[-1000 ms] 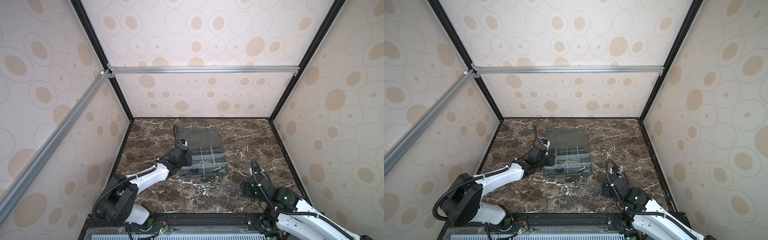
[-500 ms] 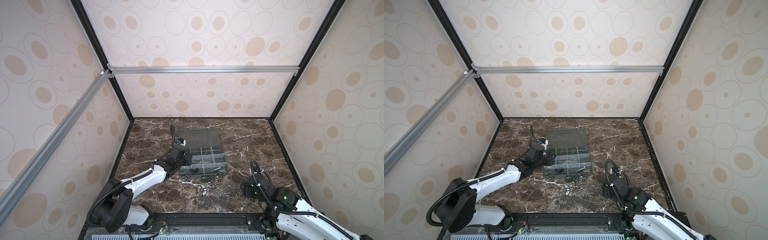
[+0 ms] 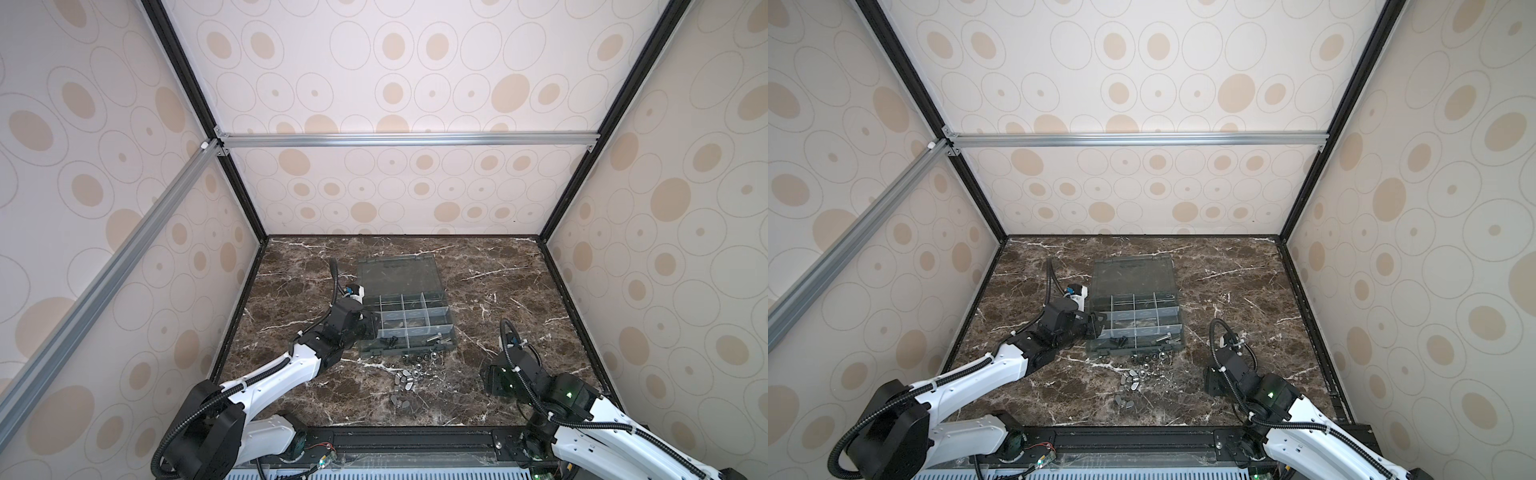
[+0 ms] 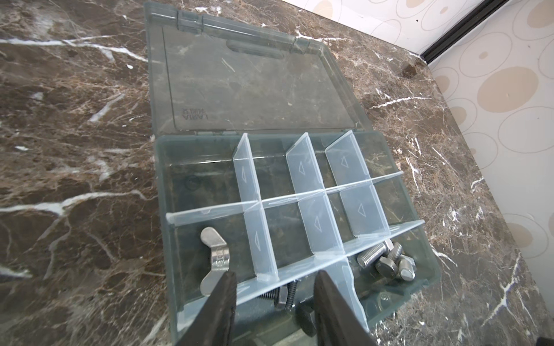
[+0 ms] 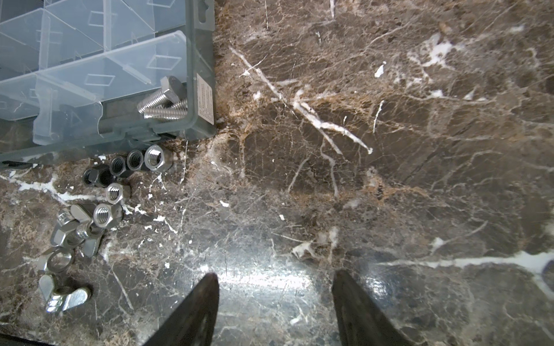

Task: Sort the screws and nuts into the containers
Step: 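Draw the left gripper back while the right gripper moves over the wing nuts, then lower the right gripper and grasp a silver wing nut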

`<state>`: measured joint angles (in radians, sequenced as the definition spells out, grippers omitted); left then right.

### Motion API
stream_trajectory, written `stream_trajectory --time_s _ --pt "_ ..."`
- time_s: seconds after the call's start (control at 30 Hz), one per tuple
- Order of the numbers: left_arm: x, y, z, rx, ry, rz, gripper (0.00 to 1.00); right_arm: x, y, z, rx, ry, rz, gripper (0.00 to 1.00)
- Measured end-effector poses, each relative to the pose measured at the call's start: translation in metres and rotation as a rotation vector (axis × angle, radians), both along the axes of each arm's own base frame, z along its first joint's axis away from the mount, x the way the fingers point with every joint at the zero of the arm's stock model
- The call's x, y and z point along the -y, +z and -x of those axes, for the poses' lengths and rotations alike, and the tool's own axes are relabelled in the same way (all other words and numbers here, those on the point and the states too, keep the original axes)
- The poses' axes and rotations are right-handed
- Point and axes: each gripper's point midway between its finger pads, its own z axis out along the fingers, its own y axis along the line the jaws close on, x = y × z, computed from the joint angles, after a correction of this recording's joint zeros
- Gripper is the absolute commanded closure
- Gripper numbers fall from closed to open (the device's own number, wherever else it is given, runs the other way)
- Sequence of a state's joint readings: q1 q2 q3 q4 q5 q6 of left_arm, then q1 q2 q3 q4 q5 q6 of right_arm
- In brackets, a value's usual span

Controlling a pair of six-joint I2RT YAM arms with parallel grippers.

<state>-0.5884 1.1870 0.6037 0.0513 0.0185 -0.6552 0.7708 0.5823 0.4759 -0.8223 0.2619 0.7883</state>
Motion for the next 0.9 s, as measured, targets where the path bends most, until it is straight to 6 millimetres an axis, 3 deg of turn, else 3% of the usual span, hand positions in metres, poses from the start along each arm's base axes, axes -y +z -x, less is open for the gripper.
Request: stream_trajectory --time_s 0.17,0.43,0.63,0.77,0.9 --pt "-0.010 0.000 0.014 0.008 0.018 0.035 0.57 -0.010 -0.008 0.000 -0.035 0.030 -0.015 0.36" --pt "-0.022 0.009 0.029 0.029 0.055 0.094 0.57 -0.055 -0.027 0.000 -0.117 0.191 -0.034 0.36" --pt "-0.034 0.004 0.043 0.030 0.096 0.150 0.58 -0.111 -0.026 0.007 -0.131 0.419 0.010 0.36" --pt "-0.038 0.003 0.048 0.027 0.116 0.169 0.58 -0.161 -0.026 0.023 -0.129 0.617 0.027 0.36" --pt "-0.042 0.008 0.050 0.036 0.136 0.189 0.58 -0.191 -0.030 0.040 -0.130 0.761 0.059 0.36"
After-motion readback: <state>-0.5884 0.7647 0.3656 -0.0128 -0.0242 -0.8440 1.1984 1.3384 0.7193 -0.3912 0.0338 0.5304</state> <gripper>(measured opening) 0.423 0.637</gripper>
